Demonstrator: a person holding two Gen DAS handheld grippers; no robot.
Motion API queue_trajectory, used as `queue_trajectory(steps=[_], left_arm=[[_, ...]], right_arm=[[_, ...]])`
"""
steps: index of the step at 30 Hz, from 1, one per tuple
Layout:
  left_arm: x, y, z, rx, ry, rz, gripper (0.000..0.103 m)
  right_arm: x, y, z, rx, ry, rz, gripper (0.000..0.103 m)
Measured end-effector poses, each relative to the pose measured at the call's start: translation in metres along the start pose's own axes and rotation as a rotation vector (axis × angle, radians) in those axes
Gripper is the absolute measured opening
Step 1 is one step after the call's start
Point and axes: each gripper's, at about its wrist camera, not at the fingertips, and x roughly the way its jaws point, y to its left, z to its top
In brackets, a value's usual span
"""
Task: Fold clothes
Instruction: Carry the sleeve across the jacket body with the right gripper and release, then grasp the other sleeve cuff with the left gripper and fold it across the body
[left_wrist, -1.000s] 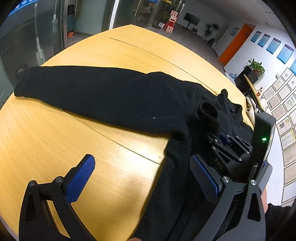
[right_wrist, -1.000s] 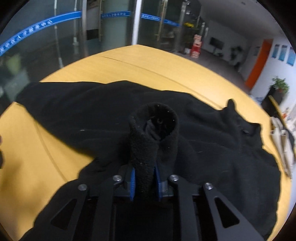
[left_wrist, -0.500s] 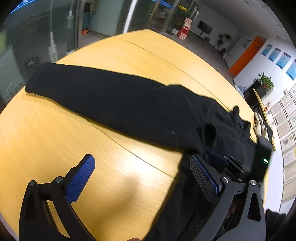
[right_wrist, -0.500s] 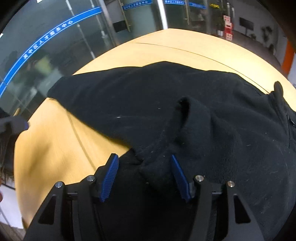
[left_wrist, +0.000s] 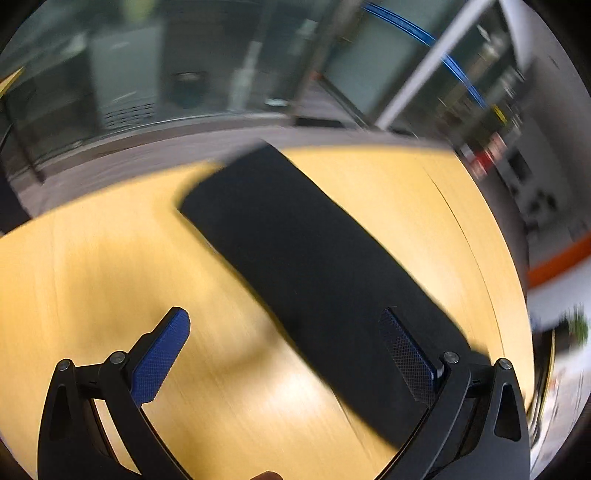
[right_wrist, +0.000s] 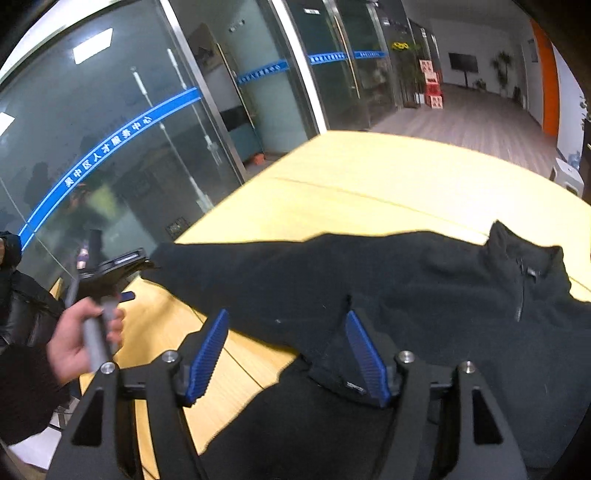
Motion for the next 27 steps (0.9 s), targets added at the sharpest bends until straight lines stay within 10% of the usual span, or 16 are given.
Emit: queue_trajectory(steps=[12, 14, 16, 27], left_arm=[[0.049, 0.043, 0.042, -0.127, 0.030, -0.075, 0.094], [0.056, 0.050, 0.044, -0.160, 0.066, -0.135, 0.063], [0.062, 0.056, 0.047, -0.191, 0.101, -0.194, 0.010], [-0.019, -0.010, 0.046, -0.052, -0.065, -0.330, 0.007]], right_arm=[[0.044, 0.050, 0.002, 0.031, 0.044, 0.068, 0.070], [0.045, 0.054, -0.002, 0.042, 0.052, 0.073, 0.070], [0.045, 0.055, -0.005, 0.050, 0.057, 0.073, 0.070], [-0.006, 0.025, -0.033, 0.129, 0.003, 0.020, 0.070]])
